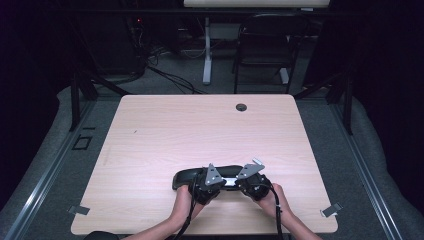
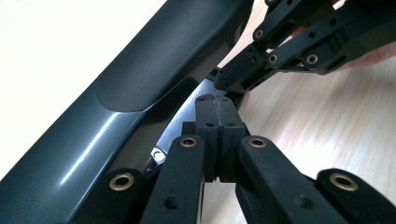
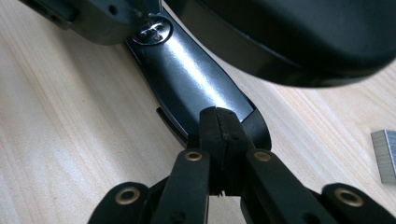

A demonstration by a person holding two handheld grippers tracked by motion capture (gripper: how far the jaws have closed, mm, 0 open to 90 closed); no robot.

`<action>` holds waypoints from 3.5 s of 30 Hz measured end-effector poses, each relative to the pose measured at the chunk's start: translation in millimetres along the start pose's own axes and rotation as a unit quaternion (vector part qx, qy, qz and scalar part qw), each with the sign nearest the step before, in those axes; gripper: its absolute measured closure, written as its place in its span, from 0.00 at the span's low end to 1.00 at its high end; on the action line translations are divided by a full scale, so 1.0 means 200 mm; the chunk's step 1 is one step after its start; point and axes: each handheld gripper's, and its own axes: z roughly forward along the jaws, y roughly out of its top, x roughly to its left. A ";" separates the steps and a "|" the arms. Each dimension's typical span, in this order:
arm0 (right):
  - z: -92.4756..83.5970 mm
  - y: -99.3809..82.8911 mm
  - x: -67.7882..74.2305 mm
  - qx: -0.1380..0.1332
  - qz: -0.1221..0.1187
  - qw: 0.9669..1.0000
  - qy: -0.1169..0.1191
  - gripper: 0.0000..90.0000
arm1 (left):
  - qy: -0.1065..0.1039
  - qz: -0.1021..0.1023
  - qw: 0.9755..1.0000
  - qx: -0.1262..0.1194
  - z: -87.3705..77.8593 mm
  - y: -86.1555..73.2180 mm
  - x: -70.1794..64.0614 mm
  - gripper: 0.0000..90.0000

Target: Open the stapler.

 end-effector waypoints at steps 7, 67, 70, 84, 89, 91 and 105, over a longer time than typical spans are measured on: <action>0.00 -0.04 0.02 -0.028 -0.006 1.000 -0.012 1.00 | 0.009 -0.011 1.000 -0.011 0.02 -0.01 -0.01 1.00; 0.00 -0.02 -0.01 -0.015 0.061 0.998 0.005 1.00 | 0.061 -0.023 0.992 -0.111 -0.02 0.07 -0.04 1.00; 0.01 -0.02 -0.01 -0.018 0.064 0.998 0.008 1.00 | 0.064 -0.026 0.990 -0.121 -0.05 0.08 -0.03 1.00; 0.00 -0.02 -0.02 -0.017 0.071 0.997 0.012 1.00 | 0.073 -0.041 0.985 -0.148 -0.14 0.11 0.02 1.00; 0.00 -0.02 -0.02 -0.016 0.069 0.997 0.012 1.00 | 0.077 -0.046 0.984 -0.157 -0.17 0.11 0.03 1.00; 0.00 -0.02 -0.02 -0.016 0.069 0.997 0.012 1.00 | 0.078 -0.047 0.983 -0.159 -0.18 0.11 0.03 1.00; 0.00 -0.02 -0.01 -0.013 0.062 0.998 0.008 1.00 | 0.085 -0.059 0.979 -0.175 -0.24 0.11 0.06 1.00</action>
